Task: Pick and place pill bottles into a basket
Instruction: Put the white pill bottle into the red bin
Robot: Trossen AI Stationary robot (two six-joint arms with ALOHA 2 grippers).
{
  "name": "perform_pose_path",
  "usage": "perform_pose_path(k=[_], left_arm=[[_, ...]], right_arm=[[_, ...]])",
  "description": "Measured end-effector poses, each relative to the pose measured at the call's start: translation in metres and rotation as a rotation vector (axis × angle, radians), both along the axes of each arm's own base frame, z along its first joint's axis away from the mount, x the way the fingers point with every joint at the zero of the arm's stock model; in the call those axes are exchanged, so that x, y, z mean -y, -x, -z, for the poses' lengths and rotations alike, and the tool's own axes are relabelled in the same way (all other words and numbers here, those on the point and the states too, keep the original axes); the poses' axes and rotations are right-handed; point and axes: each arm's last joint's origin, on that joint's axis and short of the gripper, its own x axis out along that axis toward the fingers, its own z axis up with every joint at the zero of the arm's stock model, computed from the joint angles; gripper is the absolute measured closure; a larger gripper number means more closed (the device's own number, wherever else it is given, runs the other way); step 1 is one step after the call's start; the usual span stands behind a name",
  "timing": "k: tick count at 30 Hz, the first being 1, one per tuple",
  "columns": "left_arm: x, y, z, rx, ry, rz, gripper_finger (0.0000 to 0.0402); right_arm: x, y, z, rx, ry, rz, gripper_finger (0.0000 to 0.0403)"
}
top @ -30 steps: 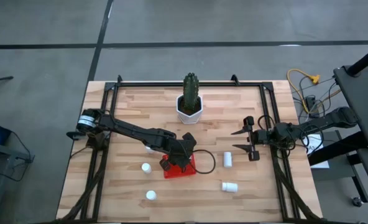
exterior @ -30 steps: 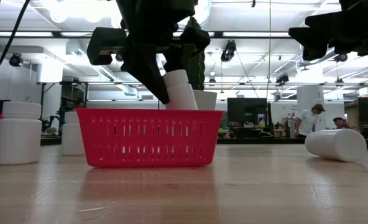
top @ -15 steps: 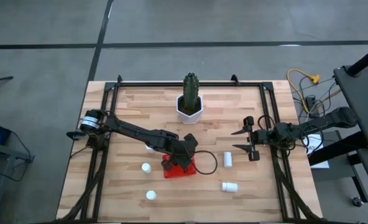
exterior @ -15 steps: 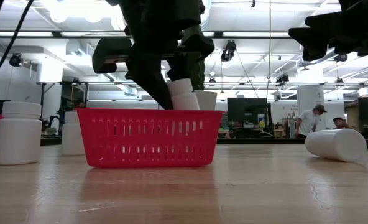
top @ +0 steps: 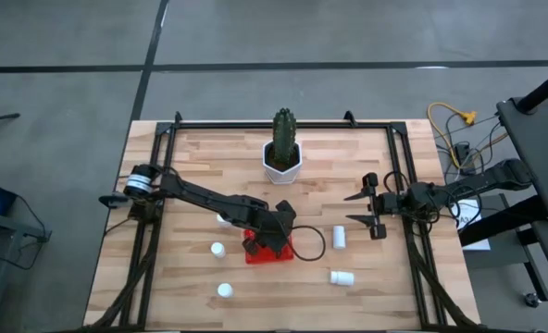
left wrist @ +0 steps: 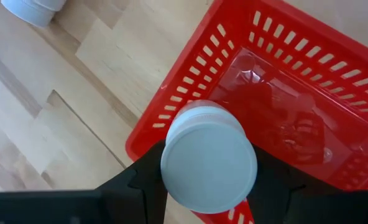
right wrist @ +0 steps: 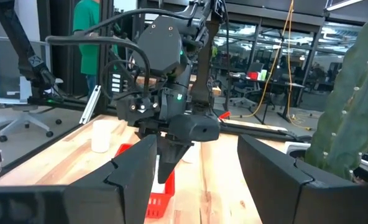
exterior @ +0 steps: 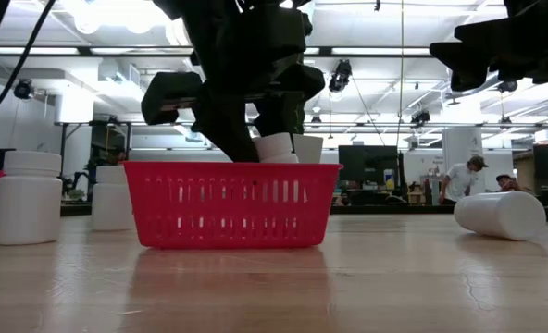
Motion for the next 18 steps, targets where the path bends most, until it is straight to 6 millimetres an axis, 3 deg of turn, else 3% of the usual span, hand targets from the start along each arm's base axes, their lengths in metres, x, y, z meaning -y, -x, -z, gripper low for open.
perform_pose_path(k=[18], left_arm=[[-0.0004,-0.0007,0.0018,0.002,-0.014,-0.006,0.0241]], right_arm=[[0.0006,-0.0002,0.0007,-0.008,-0.003,0.021,0.0188]])
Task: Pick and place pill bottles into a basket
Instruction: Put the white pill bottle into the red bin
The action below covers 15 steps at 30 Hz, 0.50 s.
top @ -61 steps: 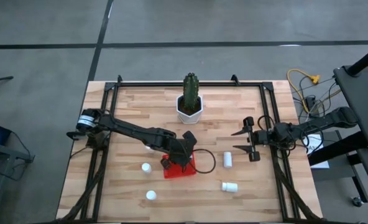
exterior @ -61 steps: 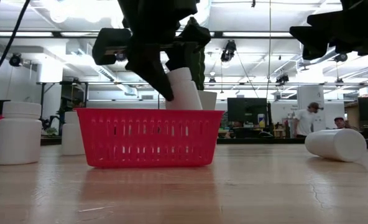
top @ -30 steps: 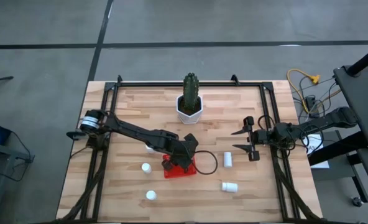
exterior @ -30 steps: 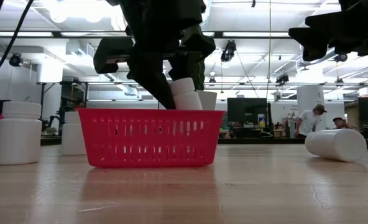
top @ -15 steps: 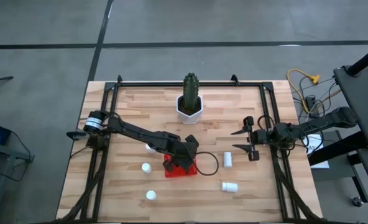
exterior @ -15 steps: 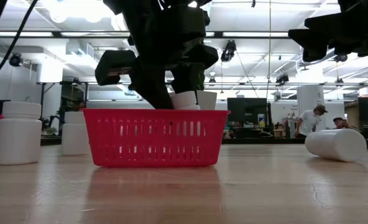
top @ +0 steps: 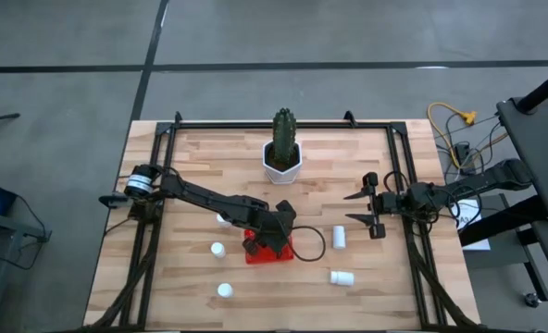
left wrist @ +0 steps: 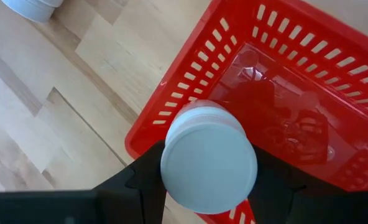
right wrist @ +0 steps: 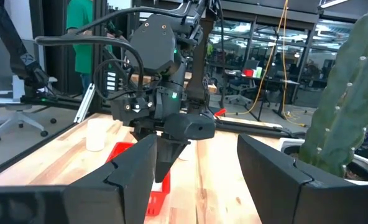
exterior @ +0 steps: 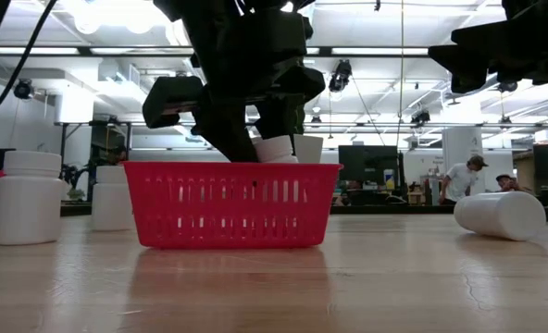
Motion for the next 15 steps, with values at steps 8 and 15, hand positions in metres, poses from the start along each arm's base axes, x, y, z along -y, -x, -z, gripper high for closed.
perform_pose_path(k=[8,15], left_arm=[[-0.0016,-0.0005,-0.0001,0.013,-0.05,-0.027,0.024],[-0.0014,-0.0008,-0.0001,0.018,-0.049,-0.029,0.024]], right_arm=[[0.0,-0.0001,0.001,-0.01,0.001,0.0,0.0188],[0.0,-0.0001,0.001,-0.01,-0.002,0.001,0.0188]])
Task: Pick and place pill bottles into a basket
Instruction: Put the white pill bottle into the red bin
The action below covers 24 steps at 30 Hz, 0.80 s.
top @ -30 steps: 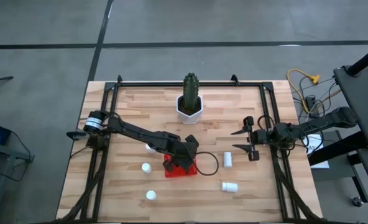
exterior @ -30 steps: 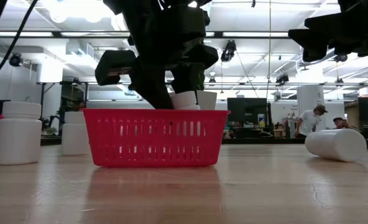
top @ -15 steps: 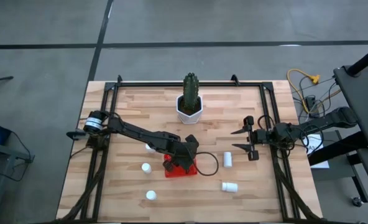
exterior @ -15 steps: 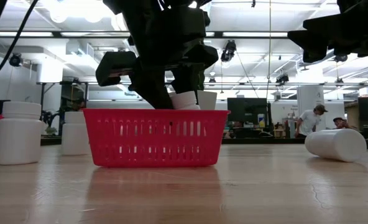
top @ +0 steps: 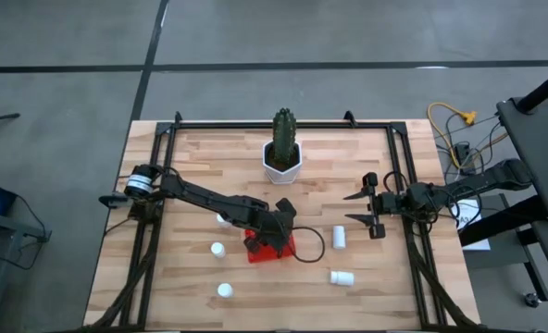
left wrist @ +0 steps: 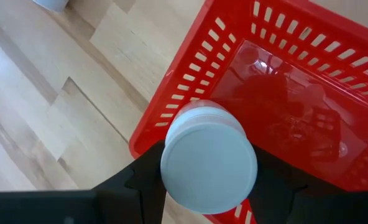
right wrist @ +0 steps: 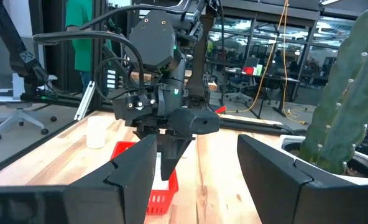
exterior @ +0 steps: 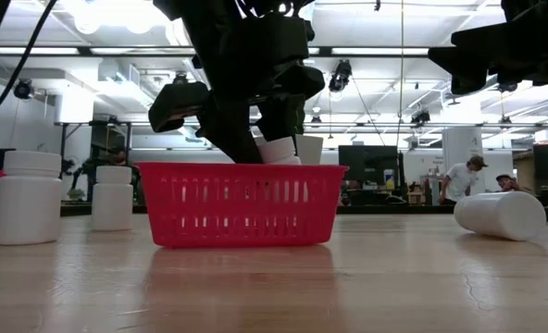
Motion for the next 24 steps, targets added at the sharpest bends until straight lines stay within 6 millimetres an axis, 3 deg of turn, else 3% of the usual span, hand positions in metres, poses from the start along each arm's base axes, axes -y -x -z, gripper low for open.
perform_pose_path(k=[24], left_arm=[[-0.0005,-0.0008,0.0,0.017,-0.024,-0.021,0.0233]], right_arm=[[0.0,0.0,0.0,0.0,0.0,0.0,0.0188]])
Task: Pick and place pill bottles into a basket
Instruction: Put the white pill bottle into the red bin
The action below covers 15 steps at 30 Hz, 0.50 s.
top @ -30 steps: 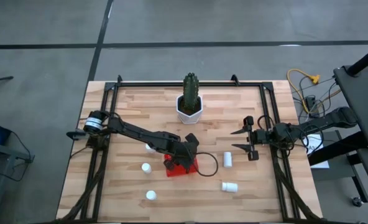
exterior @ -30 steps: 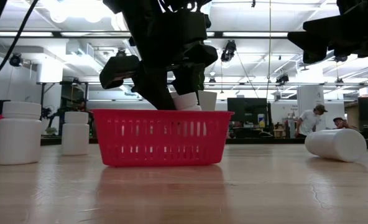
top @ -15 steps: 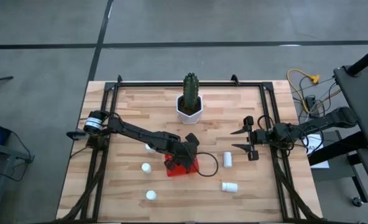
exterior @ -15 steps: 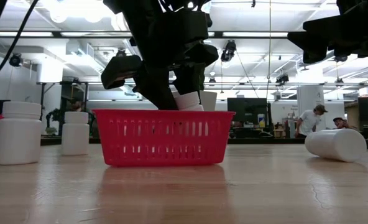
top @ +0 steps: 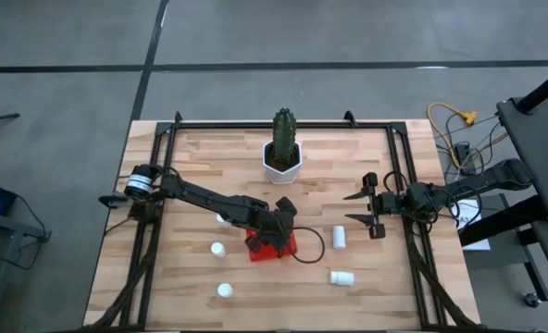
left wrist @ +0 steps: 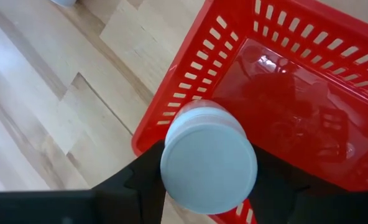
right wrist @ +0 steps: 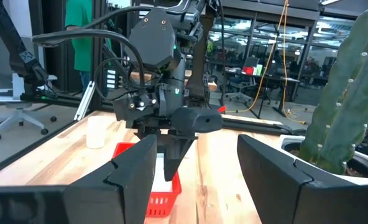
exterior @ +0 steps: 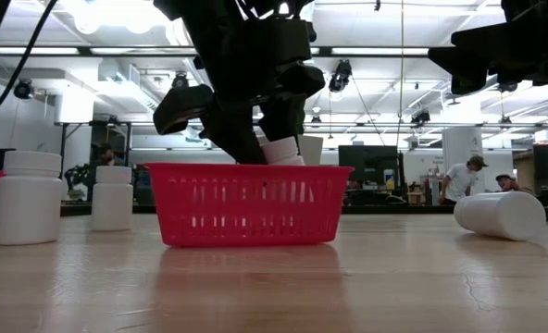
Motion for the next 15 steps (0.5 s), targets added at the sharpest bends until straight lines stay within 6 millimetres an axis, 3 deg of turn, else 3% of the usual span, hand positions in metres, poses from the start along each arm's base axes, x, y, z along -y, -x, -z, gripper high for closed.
perform_pose_path(k=[8,15], left_arm=[[0.0001,-0.0008,-0.0004,0.01,0.002,-0.001,0.0174],[-0.0002,-0.0009,0.0006,0.016,-0.008,-0.007,0.0164]], right_arm=[[0.0,0.0,0.0001,-0.001,0.0,0.0,0.0188],[0.0,0.0,0.0007,-0.007,-0.006,-0.001,0.0188]])
